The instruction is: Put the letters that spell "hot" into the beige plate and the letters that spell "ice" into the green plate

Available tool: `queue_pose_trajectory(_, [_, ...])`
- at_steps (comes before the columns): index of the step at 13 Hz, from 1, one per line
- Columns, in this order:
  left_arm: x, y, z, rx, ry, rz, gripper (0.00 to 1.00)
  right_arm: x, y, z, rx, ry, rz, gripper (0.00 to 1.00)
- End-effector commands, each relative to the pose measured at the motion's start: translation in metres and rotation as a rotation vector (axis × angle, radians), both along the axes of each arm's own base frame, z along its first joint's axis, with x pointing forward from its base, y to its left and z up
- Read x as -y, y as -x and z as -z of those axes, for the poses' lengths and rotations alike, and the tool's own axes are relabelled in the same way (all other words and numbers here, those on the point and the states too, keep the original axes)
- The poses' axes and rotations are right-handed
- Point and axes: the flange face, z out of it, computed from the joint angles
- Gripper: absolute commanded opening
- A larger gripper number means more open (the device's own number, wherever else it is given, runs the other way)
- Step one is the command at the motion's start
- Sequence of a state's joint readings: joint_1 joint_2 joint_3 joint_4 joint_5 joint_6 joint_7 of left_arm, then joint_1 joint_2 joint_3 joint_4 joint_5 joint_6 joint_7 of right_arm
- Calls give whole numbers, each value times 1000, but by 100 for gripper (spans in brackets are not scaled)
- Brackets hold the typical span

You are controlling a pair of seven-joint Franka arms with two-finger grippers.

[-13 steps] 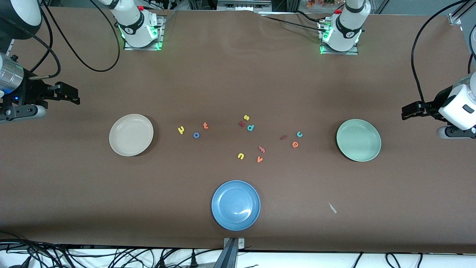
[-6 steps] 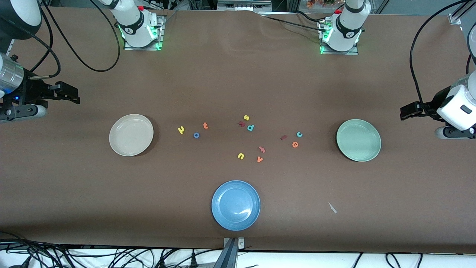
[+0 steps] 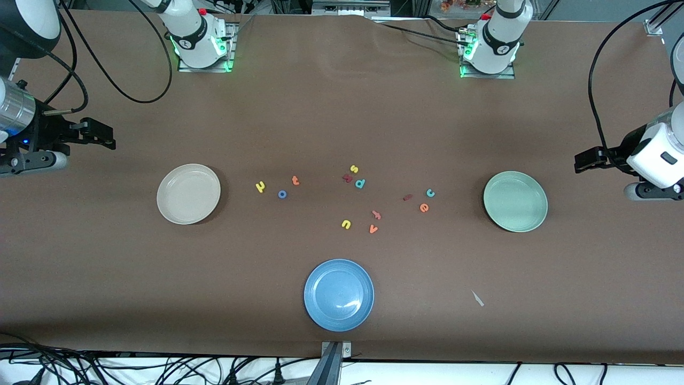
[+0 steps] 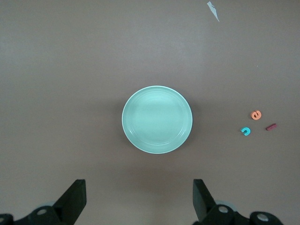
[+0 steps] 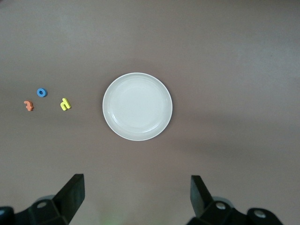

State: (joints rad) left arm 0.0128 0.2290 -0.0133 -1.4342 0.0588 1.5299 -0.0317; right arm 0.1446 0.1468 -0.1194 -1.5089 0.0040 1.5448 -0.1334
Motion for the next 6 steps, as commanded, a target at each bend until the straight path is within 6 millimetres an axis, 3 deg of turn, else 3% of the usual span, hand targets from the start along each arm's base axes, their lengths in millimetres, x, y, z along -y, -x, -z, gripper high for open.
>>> queue_pose_trajectory(1, [2, 1, -2, 5, 28, -11, 100, 3, 2, -2, -6, -7, -13, 100])
queue_pose_trajectory(6, [3, 1, -2, 5, 28, -10, 100, 5, 2, -1, -8, -9, -23, 100])
